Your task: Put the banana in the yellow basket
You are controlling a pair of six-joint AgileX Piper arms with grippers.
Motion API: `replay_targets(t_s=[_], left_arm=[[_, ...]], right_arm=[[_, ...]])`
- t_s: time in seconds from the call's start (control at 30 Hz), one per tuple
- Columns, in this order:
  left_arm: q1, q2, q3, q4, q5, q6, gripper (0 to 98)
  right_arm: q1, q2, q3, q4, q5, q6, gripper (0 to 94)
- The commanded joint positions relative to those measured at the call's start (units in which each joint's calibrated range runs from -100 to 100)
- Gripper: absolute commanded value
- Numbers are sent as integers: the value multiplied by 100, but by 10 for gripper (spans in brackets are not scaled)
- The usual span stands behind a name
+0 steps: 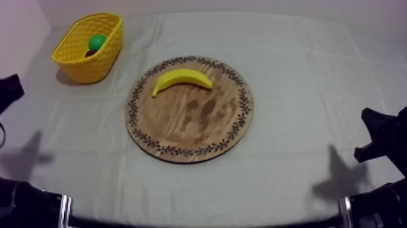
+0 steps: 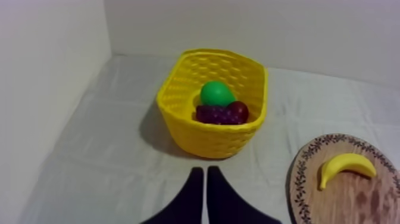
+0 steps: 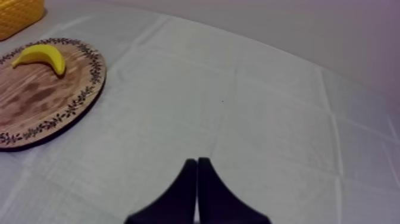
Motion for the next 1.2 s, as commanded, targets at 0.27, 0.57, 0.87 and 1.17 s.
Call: replay_targets(t_s=[0.27, 0.57, 0.87, 1.17], left_arm=[[255, 2186, -3432, -55, 1444, -1, 0], [609, 3511, -5007, -224, 1962, -70, 0], [951, 4465, -6129, -225, 2571, -188, 0], [1382, 4924, -6352, -311, 2882, -338, 0]], right_arm=[[0, 0, -3, 0, 2, 1, 3], [0, 0, -3, 0, 2, 1, 3], [0, 0, -3, 0, 2, 1, 3], [0, 0, -3, 0, 2, 1, 3]])
